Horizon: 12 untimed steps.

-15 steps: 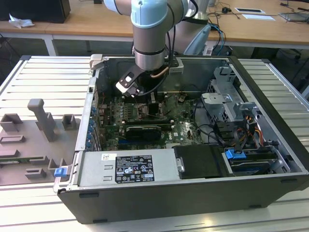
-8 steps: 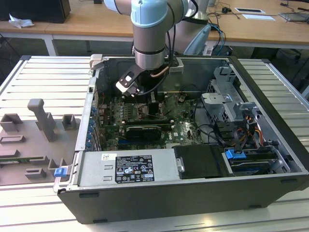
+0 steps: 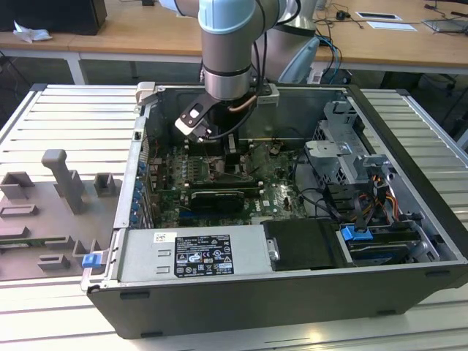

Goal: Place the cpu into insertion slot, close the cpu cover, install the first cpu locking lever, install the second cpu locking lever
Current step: 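Place the cpu into insertion slot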

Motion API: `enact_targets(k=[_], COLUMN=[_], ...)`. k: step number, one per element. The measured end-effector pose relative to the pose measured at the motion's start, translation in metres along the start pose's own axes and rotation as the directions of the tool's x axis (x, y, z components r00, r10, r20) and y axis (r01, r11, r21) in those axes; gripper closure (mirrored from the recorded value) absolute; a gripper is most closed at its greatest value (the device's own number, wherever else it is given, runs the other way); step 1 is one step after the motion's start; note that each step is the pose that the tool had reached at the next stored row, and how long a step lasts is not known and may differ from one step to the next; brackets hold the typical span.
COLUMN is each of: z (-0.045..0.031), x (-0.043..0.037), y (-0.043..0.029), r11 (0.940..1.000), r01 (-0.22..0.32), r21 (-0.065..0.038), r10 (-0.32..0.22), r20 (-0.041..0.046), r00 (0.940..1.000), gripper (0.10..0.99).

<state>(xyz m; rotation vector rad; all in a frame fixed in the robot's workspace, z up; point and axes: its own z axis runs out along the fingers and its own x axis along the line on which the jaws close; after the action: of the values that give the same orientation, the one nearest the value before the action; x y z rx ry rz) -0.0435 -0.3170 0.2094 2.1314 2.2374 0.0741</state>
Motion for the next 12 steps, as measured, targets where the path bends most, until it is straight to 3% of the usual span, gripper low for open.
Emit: enact_targets(k=[2,3,5,6,12], z=[-0.0008,-0.0012,-0.0015,-0.0018,-0.0040], x=[0.0000,0.0000,0.0000,0.0000,0.0000], y=[0.0002,0.0003,0.0003,0.0003,0.0005], r11=[1.0000,1.0000,1.0000,1.0000,1.0000], r01=[0.000,0.000,0.000,0.000,0.000], r21=[0.001,0.001,0.001,0.001,0.001], r10=[0.000,0.000,0.000,0.000,0.000], r20=[-0.0002,-0.0001,-0.0003,-0.0001,0.0000], r00=[1.0000,1.0000,1.0000,1.0000,1.0000], gripper=[0.737,0.855,0.855,0.976,0.980])
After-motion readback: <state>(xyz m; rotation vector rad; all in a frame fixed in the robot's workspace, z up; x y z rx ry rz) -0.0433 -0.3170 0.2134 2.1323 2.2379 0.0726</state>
